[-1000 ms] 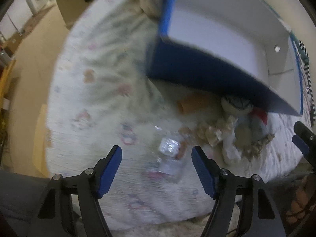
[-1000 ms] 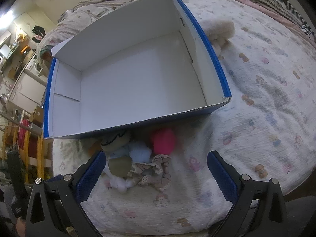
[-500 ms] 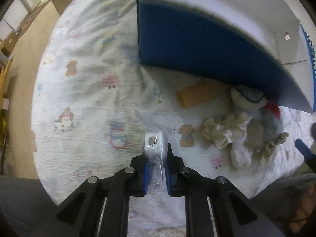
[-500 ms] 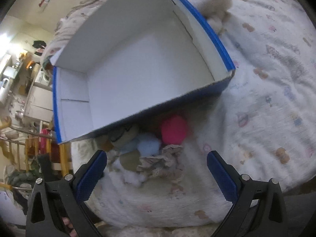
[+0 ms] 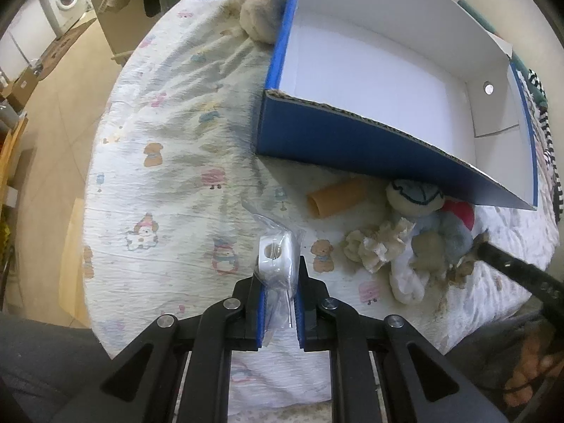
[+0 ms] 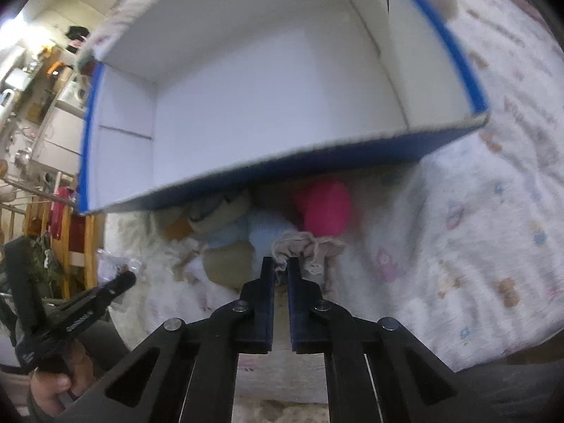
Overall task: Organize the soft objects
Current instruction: 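Grasp the clear pacifier bag with the left gripper while the right grasps the beige scrunchie, then carry both items into the box and open both grippers to release them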
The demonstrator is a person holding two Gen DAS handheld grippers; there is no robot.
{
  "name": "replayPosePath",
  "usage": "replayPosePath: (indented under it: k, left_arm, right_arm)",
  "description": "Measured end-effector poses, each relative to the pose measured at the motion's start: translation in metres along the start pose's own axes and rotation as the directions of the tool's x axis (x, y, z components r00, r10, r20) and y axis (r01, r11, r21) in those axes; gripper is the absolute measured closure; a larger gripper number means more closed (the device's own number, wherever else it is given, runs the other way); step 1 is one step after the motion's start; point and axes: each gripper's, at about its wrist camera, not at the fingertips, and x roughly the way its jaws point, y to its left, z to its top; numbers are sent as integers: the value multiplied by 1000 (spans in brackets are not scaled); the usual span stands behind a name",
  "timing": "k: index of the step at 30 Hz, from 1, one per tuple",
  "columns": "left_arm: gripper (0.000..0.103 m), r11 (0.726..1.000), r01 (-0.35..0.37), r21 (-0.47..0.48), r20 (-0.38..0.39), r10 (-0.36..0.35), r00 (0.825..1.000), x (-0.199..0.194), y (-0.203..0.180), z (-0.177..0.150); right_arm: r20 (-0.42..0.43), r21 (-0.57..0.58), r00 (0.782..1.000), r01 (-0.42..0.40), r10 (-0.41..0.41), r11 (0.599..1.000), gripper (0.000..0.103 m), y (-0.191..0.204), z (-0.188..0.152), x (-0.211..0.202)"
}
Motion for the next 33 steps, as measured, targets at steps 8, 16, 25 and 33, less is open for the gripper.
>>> replayPosePath:
  k: [8,16,25,33]
  left_arm:
    - [91,999,-36,-9,50,37,998,-7,14,-11]
    - [91,997,-75,-17,162,77,984,-61,8,-15]
    - [91,996,-53,71,250,34,968,-100,-37,24]
    - [91,990,-63,123,251,30,967,-72,-66,80]
  right_arm:
    - [143,-5,983,-118,118,993,97,-1,-4,-39]
    - [214,-22,929,-305,303,952,97,6,-7,-81]
    - [279,-97,905,-305,320,947,97,22,20,-113]
    - [257,-106,928,-248,268,963,97,25,64,-94]
